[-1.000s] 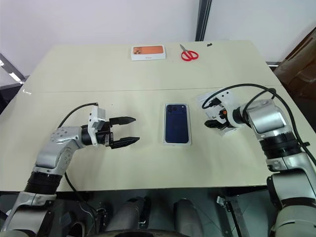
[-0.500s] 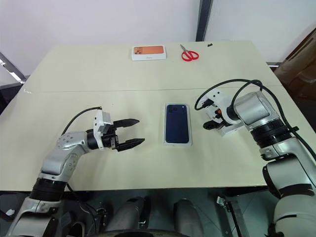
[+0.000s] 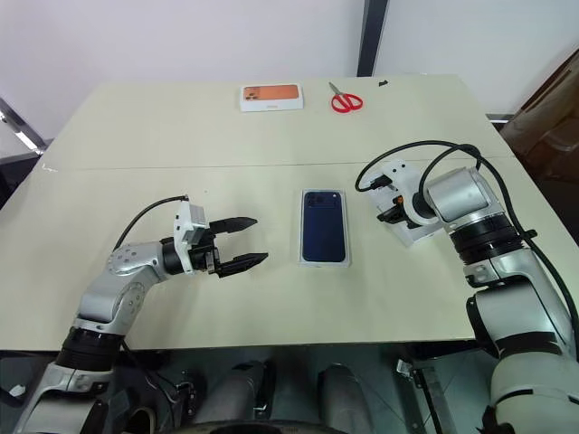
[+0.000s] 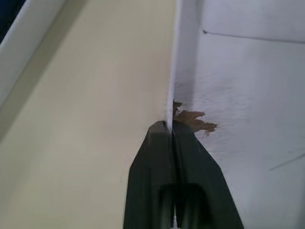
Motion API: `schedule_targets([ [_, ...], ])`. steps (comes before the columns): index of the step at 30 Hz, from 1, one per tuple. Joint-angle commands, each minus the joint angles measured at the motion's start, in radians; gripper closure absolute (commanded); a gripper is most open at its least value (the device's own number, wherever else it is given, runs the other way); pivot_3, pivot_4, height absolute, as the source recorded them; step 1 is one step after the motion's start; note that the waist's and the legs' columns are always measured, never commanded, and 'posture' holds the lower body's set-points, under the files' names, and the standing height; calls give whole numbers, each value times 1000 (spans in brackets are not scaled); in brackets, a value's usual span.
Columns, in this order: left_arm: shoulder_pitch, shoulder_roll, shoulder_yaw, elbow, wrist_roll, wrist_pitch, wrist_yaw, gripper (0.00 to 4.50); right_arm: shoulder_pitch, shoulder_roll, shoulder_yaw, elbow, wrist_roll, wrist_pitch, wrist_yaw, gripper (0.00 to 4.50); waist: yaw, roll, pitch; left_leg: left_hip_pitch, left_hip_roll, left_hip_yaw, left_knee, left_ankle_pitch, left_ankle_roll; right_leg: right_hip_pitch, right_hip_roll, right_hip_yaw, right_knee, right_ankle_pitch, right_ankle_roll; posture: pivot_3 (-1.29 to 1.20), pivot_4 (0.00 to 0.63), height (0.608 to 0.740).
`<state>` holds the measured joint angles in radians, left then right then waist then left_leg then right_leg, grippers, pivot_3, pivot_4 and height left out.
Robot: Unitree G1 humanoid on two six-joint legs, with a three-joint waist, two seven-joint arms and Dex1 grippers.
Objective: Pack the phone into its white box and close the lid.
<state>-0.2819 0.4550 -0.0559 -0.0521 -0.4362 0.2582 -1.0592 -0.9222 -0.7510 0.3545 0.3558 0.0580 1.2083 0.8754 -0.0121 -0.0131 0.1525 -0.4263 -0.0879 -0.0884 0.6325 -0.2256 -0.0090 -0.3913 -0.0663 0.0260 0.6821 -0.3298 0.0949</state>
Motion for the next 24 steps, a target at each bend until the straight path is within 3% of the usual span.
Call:
schedule_targets([
  [1, -14, 2, 5, -22, -10, 5, 7, 134, -3, 11, -32, 12, -6, 10, -43, 4468, -1, 0, 0, 0, 0, 0, 0, 0, 0, 0, 0, 0, 0, 0, 0, 0, 150, 734],
  [7, -27, 2, 15, -17, -21, 24, 15, 134, -41, 65, -172, -6, 44, -12, -106, 4468, -1, 0, 0, 0, 0, 0, -1, 0, 0, -1, 0, 0, 0, 0, 0, 0, 150, 734],
  [14, -62, 1, 44, 17, -35, 36, 35, 134, -56, 287, -646, -111, 298, 93, -220, 4468, -3, 1, 1, -1, 0, 0, -2, 0, 0, -2, 1, 0, 1, 0, 0, 0, 150, 734],
  [17, -77, -3, 58, 29, -43, 42, 42, 134, -28, 365, -747, -194, 372, 144, -265, 4468, -2, 1, 1, -1, 0, 0, -2, 0, 0, -2, 1, 1, 1, 0, 0, 0, 150, 734],
  [24, -134, 9, 141, 47, -100, 92, 81, 134, 31, 768, -1098, -417, 572, 375, -427, 4468, -6, 2, 1, -1, 0, 0, -2, 0, 0, -4, 0, 1, 3, 0, 0, 0, 150, 734],
])
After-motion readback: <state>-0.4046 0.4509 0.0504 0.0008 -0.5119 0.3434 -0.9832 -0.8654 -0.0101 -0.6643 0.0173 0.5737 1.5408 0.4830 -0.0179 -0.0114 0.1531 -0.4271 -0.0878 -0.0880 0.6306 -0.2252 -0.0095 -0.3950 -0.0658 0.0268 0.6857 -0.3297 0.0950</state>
